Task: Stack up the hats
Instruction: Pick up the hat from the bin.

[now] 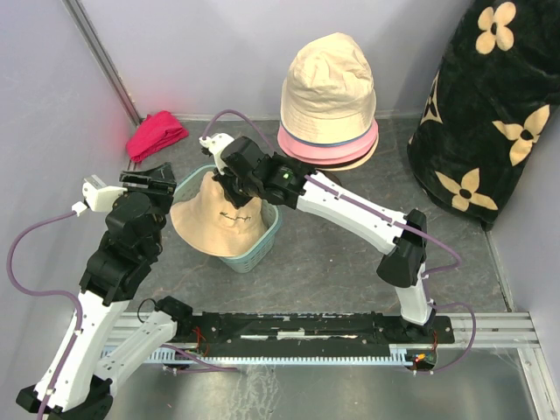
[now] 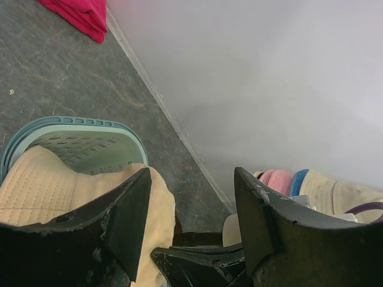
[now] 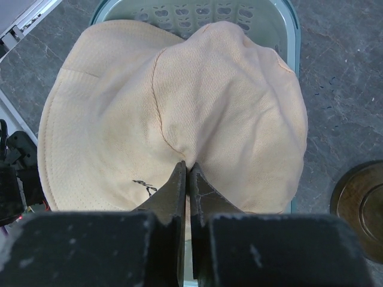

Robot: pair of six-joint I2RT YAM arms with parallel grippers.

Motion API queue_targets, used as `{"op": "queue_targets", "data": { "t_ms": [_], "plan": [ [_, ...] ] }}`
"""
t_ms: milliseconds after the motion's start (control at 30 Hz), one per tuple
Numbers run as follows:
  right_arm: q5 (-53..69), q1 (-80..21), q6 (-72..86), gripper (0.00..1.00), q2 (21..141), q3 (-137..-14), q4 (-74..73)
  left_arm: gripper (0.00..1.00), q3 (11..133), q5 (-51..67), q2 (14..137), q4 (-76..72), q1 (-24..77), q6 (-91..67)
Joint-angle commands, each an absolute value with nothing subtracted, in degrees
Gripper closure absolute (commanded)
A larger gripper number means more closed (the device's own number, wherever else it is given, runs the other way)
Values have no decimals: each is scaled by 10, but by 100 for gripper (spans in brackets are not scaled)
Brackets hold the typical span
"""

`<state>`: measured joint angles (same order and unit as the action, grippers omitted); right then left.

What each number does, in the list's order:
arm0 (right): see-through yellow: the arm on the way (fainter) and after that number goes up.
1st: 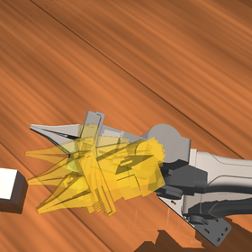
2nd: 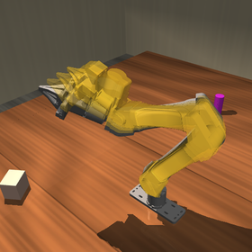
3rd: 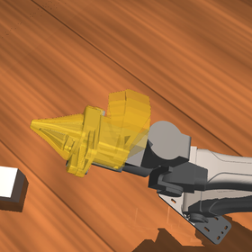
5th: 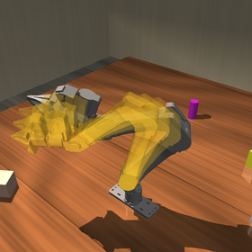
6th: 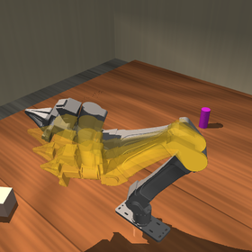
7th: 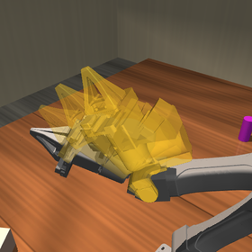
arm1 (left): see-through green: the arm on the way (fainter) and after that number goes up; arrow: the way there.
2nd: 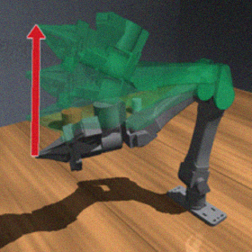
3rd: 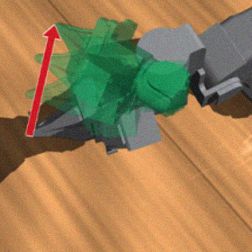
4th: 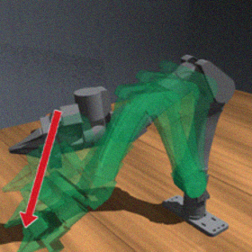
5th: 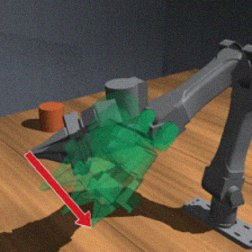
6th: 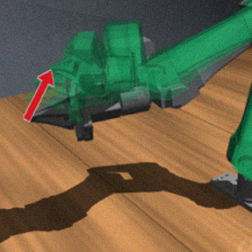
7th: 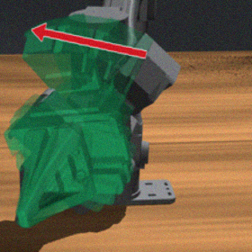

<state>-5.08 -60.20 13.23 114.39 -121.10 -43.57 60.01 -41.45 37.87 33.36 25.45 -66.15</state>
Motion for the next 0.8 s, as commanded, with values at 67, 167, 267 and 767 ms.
{"op": "queue_targets", "data": {
  "t_ms": [67, 167, 267, 767],
  "plan": [
    [-72, -599, 121, 94, 1114, -1221, -405, 36, 602, -425, 381, 330, 252, -646],
    [-82, -599, 115, 94, 1104, -1230, -406, 36, 600, -424, 382, 329, 252, -648],
    [-86, -600, 109, 94, 1100, -1244, -406, 36, 600, -422, 384, 329, 252, -648],
    [-105, -603, 77, 98, 1081, -1277, -364, 36, 603, -420, 394, 322, 252, -651]
  ]
}}
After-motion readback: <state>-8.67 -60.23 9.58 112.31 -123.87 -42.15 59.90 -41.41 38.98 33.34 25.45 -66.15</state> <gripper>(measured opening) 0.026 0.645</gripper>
